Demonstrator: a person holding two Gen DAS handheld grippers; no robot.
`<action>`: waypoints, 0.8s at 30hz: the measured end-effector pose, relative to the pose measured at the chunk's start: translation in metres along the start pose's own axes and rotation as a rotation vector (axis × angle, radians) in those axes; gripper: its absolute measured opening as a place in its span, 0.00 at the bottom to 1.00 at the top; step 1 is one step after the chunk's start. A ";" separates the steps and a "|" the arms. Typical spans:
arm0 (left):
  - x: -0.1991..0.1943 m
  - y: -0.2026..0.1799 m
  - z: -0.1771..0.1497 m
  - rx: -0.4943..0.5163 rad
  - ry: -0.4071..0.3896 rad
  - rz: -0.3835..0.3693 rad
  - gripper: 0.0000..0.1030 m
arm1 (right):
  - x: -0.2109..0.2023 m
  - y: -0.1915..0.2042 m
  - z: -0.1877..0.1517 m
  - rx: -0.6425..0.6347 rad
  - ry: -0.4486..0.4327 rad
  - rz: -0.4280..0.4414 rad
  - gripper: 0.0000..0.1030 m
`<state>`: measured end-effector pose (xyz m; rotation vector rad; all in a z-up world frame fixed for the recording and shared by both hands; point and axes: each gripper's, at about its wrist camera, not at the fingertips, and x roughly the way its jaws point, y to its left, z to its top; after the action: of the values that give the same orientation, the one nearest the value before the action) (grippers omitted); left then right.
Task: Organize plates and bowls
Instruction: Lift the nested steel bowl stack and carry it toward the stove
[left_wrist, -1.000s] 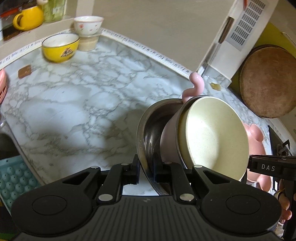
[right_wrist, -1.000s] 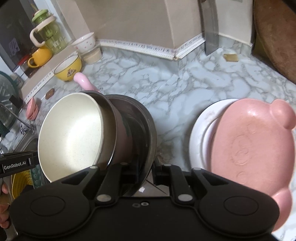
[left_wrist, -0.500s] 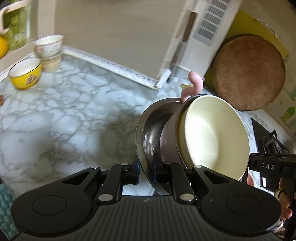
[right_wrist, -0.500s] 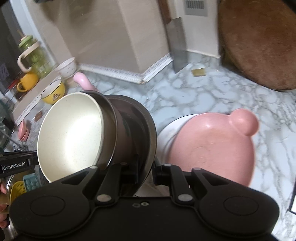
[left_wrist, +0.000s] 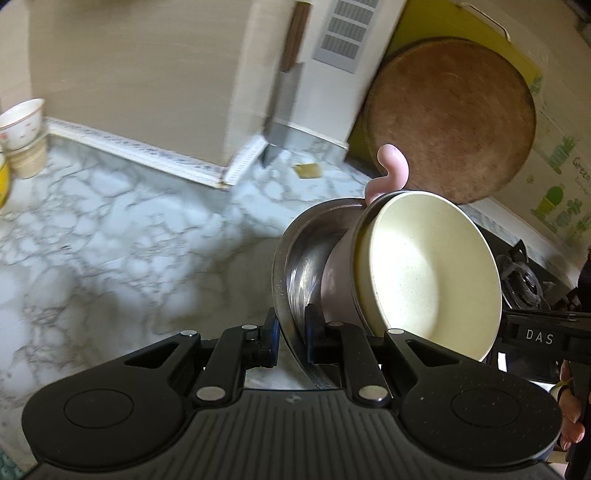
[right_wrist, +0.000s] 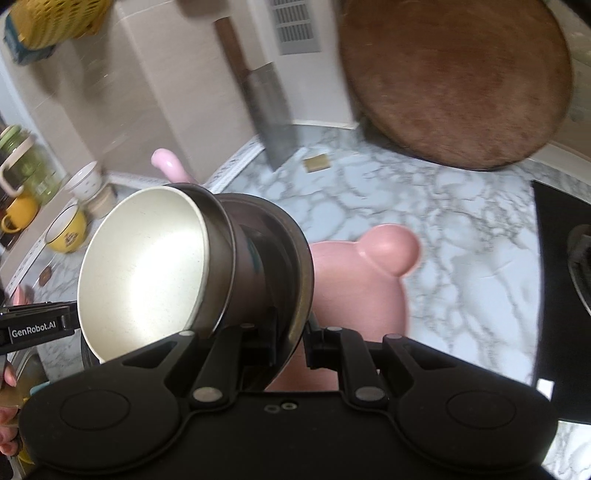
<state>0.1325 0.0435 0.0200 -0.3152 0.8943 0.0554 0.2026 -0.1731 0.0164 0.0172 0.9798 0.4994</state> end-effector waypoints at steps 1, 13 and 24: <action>0.004 -0.005 0.001 0.005 0.004 -0.004 0.12 | -0.001 -0.006 0.000 0.008 -0.001 -0.006 0.14; 0.042 -0.044 -0.002 0.065 0.057 -0.036 0.12 | -0.001 -0.058 -0.011 0.082 0.014 -0.061 0.15; 0.059 -0.049 -0.008 0.075 0.070 -0.018 0.12 | 0.012 -0.071 -0.019 0.090 0.030 -0.062 0.15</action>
<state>0.1719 -0.0107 -0.0183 -0.2562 0.9603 -0.0063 0.2213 -0.2354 -0.0205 0.0598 1.0288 0.3997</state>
